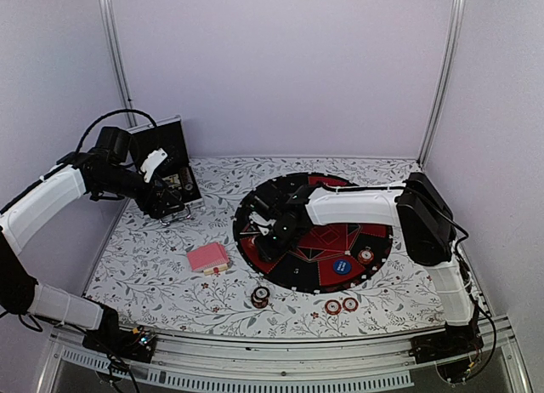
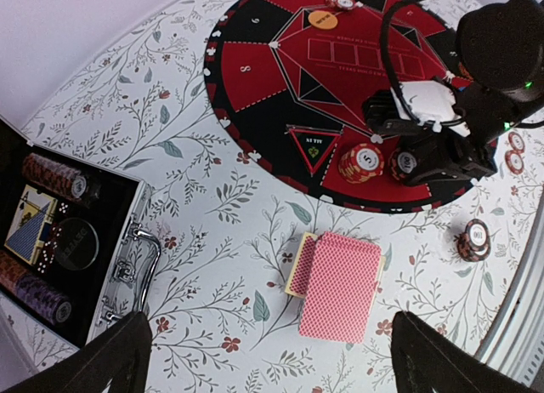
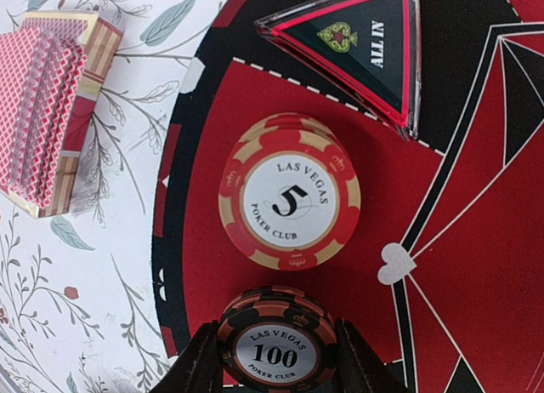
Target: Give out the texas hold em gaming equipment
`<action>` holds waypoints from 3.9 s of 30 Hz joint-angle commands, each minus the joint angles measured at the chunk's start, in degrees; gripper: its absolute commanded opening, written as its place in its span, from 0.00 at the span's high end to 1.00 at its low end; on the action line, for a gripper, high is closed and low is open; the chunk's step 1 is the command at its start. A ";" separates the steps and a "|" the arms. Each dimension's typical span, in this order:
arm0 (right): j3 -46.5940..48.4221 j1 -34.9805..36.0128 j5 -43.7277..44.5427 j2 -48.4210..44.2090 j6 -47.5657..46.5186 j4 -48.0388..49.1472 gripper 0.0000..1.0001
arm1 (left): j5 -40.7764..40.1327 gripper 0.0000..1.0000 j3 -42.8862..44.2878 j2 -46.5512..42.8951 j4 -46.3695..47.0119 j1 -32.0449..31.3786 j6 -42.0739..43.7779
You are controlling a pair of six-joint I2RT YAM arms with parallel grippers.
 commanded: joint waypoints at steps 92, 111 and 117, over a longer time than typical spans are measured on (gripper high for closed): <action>-7.49 14.11 -1.92 -6.93 1.59 -3.24 0.45 | 0.21 0.00 2.57 -0.18 -1.71 -0.55 -1.13; -7.20 14.07 -2.18 -9.91 1.92 -2.87 0.52 | 1.03 0.00 2.46 -0.16 -1.73 -0.55 -1.57; -7.46 14.08 -2.84 -9.79 1.97 -2.92 0.53 | 0.99 0.00 2.37 -0.18 -1.73 -0.55 -1.66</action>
